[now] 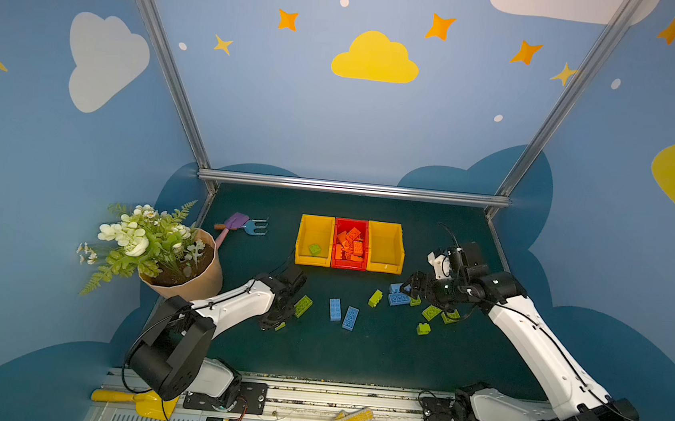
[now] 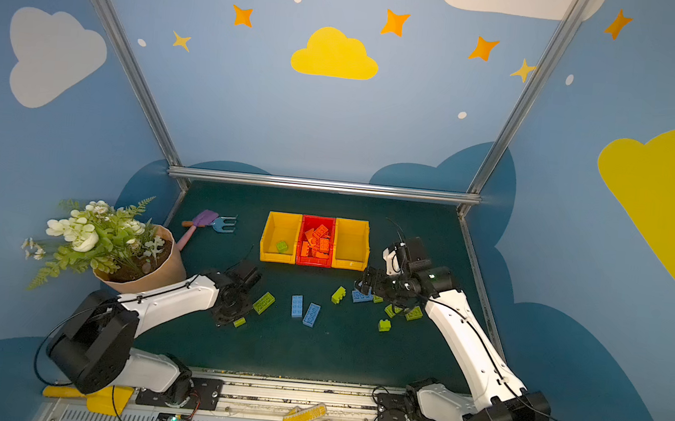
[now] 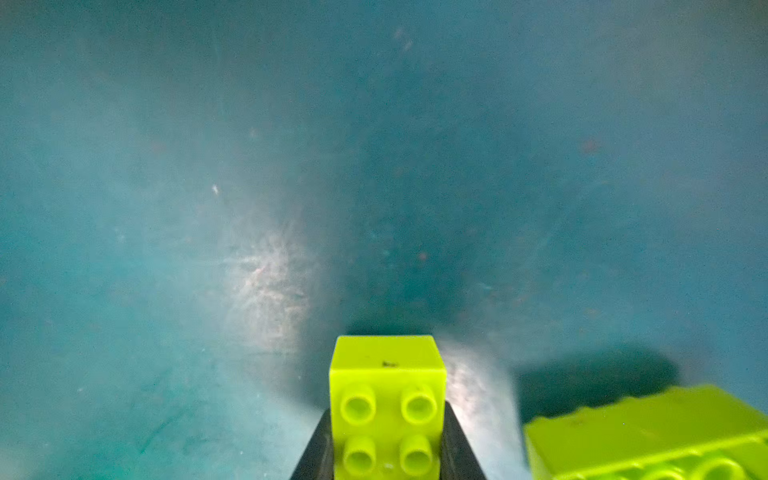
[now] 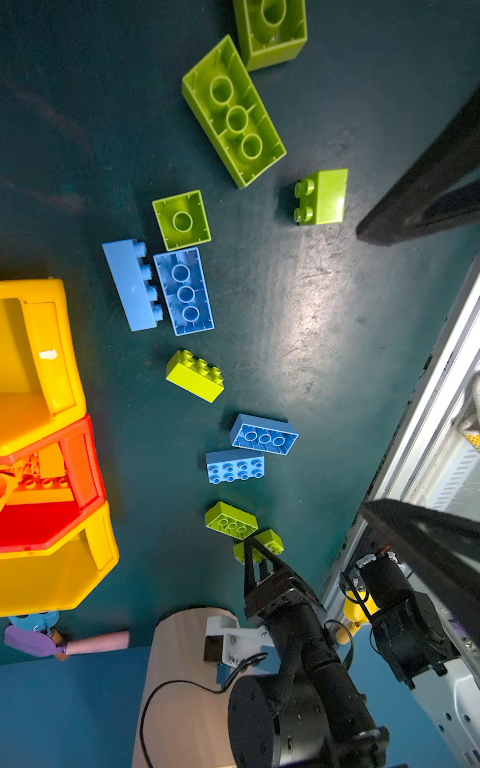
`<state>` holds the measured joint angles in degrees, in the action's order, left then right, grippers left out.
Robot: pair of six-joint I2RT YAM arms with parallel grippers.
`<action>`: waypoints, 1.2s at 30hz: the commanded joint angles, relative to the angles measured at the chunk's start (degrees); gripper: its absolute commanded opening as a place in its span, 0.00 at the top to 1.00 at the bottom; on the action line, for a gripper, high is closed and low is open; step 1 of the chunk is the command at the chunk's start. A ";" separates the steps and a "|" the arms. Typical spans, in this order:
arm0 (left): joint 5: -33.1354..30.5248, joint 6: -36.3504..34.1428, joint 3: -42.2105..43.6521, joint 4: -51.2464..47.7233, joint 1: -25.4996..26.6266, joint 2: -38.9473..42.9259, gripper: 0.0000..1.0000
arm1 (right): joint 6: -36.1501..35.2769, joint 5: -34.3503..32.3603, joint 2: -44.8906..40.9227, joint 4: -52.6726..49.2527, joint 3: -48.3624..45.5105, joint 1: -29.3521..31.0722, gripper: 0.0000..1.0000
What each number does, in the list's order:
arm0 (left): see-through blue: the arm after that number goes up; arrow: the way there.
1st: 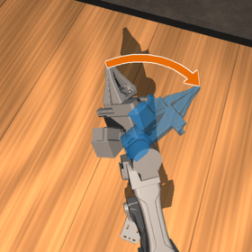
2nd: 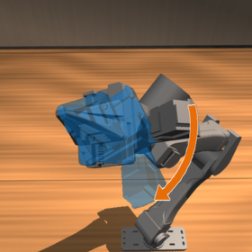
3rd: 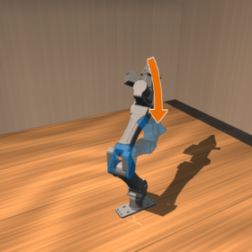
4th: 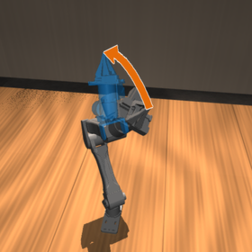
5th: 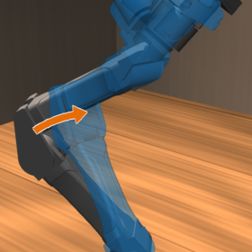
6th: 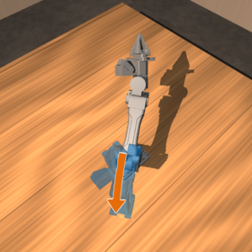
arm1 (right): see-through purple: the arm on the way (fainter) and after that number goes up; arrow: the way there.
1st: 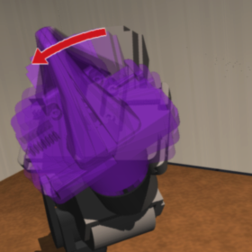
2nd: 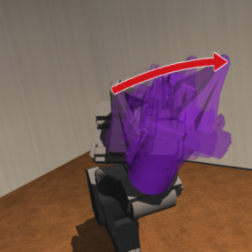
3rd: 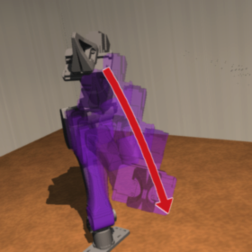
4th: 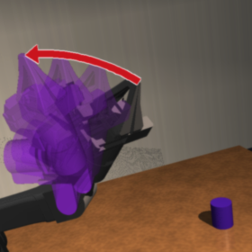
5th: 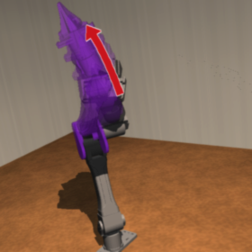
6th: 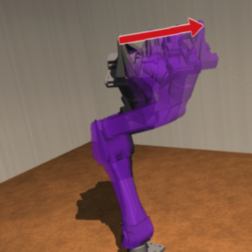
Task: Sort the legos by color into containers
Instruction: 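Carry the green brick to the same yellow bin and release it, then raise the left gripper out of the yellow bin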
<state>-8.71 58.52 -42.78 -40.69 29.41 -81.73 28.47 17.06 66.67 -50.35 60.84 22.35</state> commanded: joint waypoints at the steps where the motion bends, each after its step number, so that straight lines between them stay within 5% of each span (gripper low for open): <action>1: -4.21 -6.05 -7.59 -5.36 -0.01 -0.73 0.85 | 0.11 0.52 -0.74 -1.86 1.94 0.04 0.07; 11: -8.64 -27.30 -44.59 -11.33 -2.63 -20.25 0.83 | 1.50 -2.64 -4.21 -4.09 2.11 -0.20 0.07; 21: -2.35 -33.51 -71.55 -15.54 -6.61 -43.56 0.78 | 4.00 -6.56 -7.43 -6.43 2.67 -0.95 0.07; 24: -0.99 -33.53 -76.92 -17.17 -7.34 -47.55 0.63 | 4.79 -7.34 -7.59 -6.99 3.44 -0.90 0.07; 27: 0.79 -33.86 -79.84 -17.68 -7.41 -49.13 0.35 | 5.04 -8.36 -7.72 -7.47 3.99 -0.90 0.07; 33: 2.91 -34.92 -73.36 -12.39 -6.68 -42.49 0.29 | 4.75 -7.65 -6.46 -7.14 3.16 -0.99 0.07; 36: 3.08 -35.47 -64.42 -8.37 -6.56 -35.00 0.17 | 4.50 -5.80 -5.07 -5.69 2.78 -0.99 0.07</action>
<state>-6.44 24.12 -111.24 -51.86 22.63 -123.70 32.77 10.09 60.60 -56.38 63.31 21.47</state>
